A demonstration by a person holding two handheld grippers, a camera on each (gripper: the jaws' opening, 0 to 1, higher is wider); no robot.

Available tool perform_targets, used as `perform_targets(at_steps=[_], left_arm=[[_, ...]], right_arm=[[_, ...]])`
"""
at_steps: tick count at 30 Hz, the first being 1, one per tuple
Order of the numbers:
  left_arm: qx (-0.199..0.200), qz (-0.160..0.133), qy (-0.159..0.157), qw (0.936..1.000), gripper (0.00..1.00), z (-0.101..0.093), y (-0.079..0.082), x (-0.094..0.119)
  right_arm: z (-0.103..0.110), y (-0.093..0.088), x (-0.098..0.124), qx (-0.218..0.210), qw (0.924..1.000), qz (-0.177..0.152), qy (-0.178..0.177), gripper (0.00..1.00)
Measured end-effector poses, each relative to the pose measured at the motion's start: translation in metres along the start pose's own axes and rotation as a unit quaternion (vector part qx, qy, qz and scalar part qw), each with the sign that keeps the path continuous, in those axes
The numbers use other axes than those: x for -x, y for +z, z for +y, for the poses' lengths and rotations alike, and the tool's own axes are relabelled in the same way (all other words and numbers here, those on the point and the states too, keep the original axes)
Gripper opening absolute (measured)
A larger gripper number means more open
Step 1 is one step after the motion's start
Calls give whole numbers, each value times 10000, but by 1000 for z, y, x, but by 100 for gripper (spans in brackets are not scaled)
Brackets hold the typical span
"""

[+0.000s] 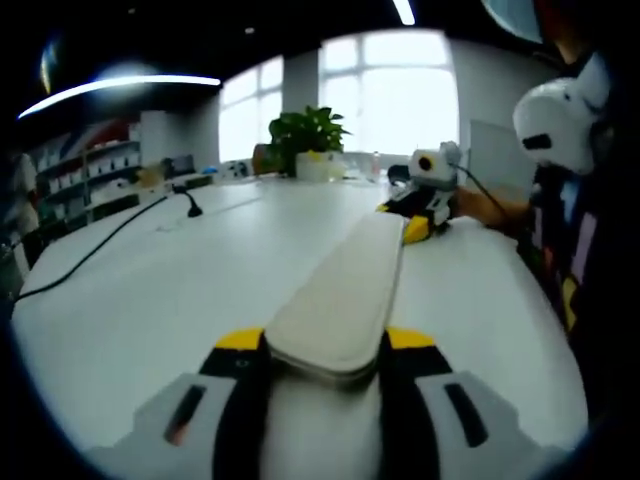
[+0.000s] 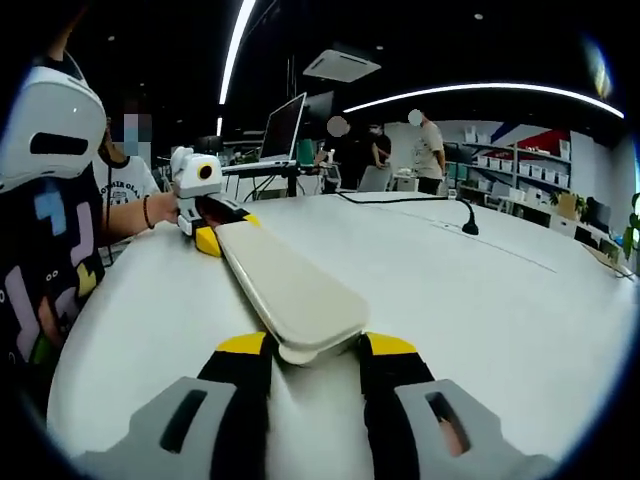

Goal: Arrange the utensils inside the cutlery case until each visible utensil rests in its matching compartment.

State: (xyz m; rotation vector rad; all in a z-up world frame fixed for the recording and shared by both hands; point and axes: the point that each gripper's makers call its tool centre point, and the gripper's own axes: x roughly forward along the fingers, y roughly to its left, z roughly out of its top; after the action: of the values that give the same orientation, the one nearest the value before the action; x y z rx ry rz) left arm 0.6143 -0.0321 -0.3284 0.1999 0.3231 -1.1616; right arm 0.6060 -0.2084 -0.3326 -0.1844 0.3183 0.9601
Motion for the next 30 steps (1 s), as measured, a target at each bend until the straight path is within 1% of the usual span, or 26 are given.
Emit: perform_targets(at_steps=[4, 5, 6, 7, 8, 9, 10, 11, 12, 13, 14, 16, 17, 19, 20, 22, 25, 27, 28, 29, 30], left_arm=[[46, -4, 35, 10000, 46, 0, 1, -1], [98, -23, 49, 9999, 46, 1, 1, -1], [158, -39, 99, 9998, 46, 4, 2, -1], [199, -64, 237, 9995, 46, 12, 3, -1], [266, -265, 109, 9992, 45, 8, 10, -1], [236, -498, -170, 9983, 44, -1, 19, -3], [267, -597, -319, 9973, 43, -7, 25, -5], [233, -475, -172, 9985, 43, -3, 24, -7], [-12, -336, -54, 9994, 43, 2, 23, -10], [-126, 88, 8, 9999, 43, 4, 8, -10], [-201, 99, -50, 9997, 43, 4, 6, -13], [22, 75, -78, 9999, 43, 6, 1, -19], [168, -96, -138, 9997, 43, 6, 6, -19], [62, -13, -92, 9999, 43, 9, 5, -19], [56, -1, -104, 9999, 43, 10, 6, -19], [47, -16, -128, 9999, 43, 13, 8, -19], [-25, 17, -145, 9999, 43, 17, 9, -21], [-128, 91, -168, 9997, 43, 19, 10, -22], [-155, 101, -179, 9997, 43, 21, 10, -22], [-172, 109, -193, 9996, 43, 22, 11, -23], [-180, 114, -202, 9996, 43, 23, 12, -23]], right_arm=[[-2, 3, 1, -3, 9999, -68, -120, 35], [-5, 5, 3, -41, 9998, -99, -194, 33], [-10, 5, 5, -85, 9994, -123, -301, 17], [-12, 10, 7, 2, 9991, -286, -326, 0], [-11, 22, 10, -182, 9971, -666, -318, 7], [-9, 24, 8, -242, 9967, -736, -233, 7], [-8, 24, 7, -225, 9973, -686, -147, 7], [-7, 21, 6, -192, 9979, -613, -123, 7], [-7, 21, 5, -195, 9978, -625, -125, 6], [-6, 18, 4, -151, 9983, -553, -92, 7], [-6, 16, 7, -168, 9985, -512, -101, 8], [-13, 19, 18, -297, 9975, -624, -152, 11], [-19, 22, 24, -388, 9963, -741, -214, 14], [-34, 29, 37, -418, 9937, -950, -424, 18], [-42, 31, 44, -398, 9929, -995, -523, 22], [-54, 32, 51, -392, 9919, -1013, -665, 27], [-65, 28, 49, -216, 9939, -777, -751, 32], [-63, 25, 40, -99, 9961, -617, -622, 35], [-59, 24, 34, -50, 9975, -559, -439, 36], [-59, 24, 29, -67, 9977, -528, -414, 39], [-61, 22, 25, -154, 9977, -478, -466, 43]])
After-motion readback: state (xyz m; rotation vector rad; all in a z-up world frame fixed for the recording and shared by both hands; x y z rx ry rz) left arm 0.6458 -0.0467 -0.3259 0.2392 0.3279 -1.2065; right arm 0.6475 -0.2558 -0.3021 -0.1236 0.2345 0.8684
